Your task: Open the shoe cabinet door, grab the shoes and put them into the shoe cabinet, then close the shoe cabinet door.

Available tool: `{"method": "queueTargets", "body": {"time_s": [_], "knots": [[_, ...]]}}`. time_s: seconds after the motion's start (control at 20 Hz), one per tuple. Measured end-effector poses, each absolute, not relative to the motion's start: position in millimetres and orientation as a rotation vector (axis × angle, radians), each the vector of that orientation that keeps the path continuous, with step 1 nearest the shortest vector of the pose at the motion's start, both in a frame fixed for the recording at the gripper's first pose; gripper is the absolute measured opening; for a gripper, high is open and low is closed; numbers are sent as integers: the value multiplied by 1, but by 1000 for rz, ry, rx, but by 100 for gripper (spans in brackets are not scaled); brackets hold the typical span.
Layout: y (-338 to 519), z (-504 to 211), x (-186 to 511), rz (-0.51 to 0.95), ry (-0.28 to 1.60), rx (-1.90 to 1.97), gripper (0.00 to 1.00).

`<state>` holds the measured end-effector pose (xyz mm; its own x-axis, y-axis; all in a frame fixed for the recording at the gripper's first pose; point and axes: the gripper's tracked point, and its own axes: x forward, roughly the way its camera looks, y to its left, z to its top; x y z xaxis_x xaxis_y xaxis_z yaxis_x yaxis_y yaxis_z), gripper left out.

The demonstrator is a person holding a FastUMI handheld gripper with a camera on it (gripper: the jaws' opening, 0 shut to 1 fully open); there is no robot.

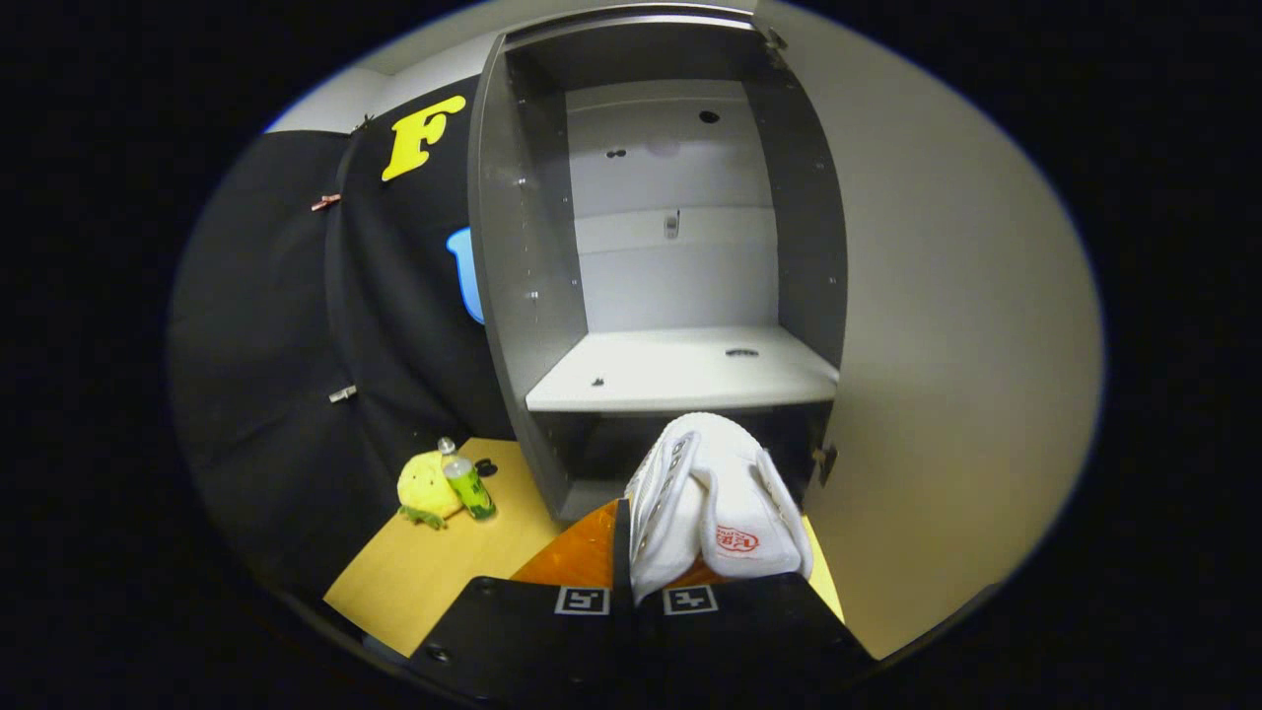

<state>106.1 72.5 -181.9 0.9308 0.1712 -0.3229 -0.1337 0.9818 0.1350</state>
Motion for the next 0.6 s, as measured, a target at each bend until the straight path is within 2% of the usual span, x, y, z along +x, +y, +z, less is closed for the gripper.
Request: {"method": "queueTargets", "body": {"time_s": [0.3, 0.6], "knots": [[66, -128, 205, 147, 299, 97, 5], [60, -120, 315, 119, 274, 13, 5]]}}
